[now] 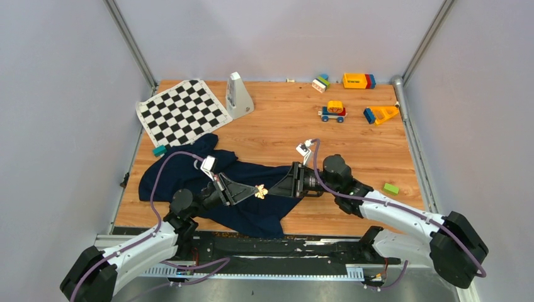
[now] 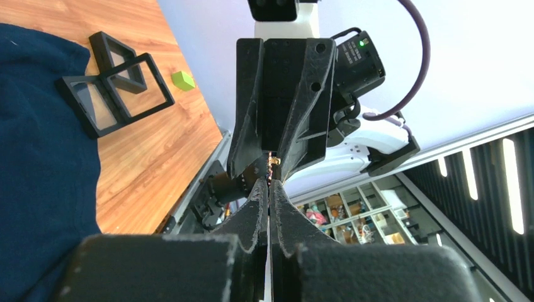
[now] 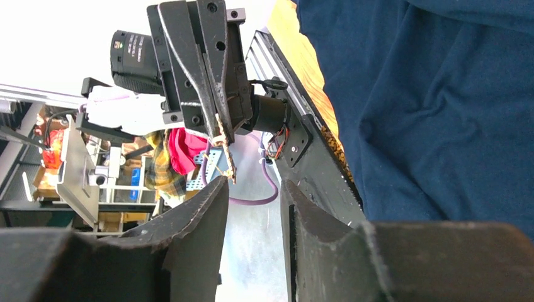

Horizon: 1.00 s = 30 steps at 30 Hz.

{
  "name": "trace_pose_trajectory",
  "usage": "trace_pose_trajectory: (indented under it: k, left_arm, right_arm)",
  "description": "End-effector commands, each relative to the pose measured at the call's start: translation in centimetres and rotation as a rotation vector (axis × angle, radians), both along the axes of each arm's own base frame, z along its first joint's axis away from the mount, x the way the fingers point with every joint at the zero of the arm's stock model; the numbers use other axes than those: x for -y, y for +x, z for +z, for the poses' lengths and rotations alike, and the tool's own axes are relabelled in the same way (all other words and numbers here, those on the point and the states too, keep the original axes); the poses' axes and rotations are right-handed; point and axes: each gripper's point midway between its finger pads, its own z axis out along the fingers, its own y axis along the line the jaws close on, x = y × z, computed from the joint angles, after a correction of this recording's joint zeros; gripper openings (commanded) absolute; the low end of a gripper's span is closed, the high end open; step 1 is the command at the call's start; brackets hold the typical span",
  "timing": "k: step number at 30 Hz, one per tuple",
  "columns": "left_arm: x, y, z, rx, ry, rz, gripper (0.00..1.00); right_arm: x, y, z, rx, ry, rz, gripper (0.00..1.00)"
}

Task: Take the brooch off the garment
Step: Close the brooch.

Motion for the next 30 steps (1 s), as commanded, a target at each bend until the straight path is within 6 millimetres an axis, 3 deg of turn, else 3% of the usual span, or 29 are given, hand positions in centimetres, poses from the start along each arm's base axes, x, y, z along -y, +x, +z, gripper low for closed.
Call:
trace_pose_trajectory:
  k: [1,10,14,19,30]
  left_arm:
    - [-0.1,-0.1,1.7,-0.005,-0.061,-0.006,0.0]
    - [0.3,-0.1,1.9,-0.046,-0.084,-0.033,0.0]
    - [0.6,0.0,1.9,-0.045,-0.078,-0.045,0.0]
    - [0.9,0.0,1.6,-0.049,-0.073,-0.064,0.0]
    - [0.7,-0.1,1.5,-0.048,-0.078,-0.055,0.0]
  right_arm:
    - [0.3,-0.9,2.3,0.158,0.095,0.054,0.38]
    - [0.1,-0.9,3.9,0.244,0.114,0.085,0.32]
    - [-0.4,-0.6,3.9,0.227,0.11,0.094,0.24]
    - [-0.7,-0.4,3.8,0.213,0.11,0.097,0.22]
    - [0.5,0.0,2.7,0.204,0.068,0.012,0.29]
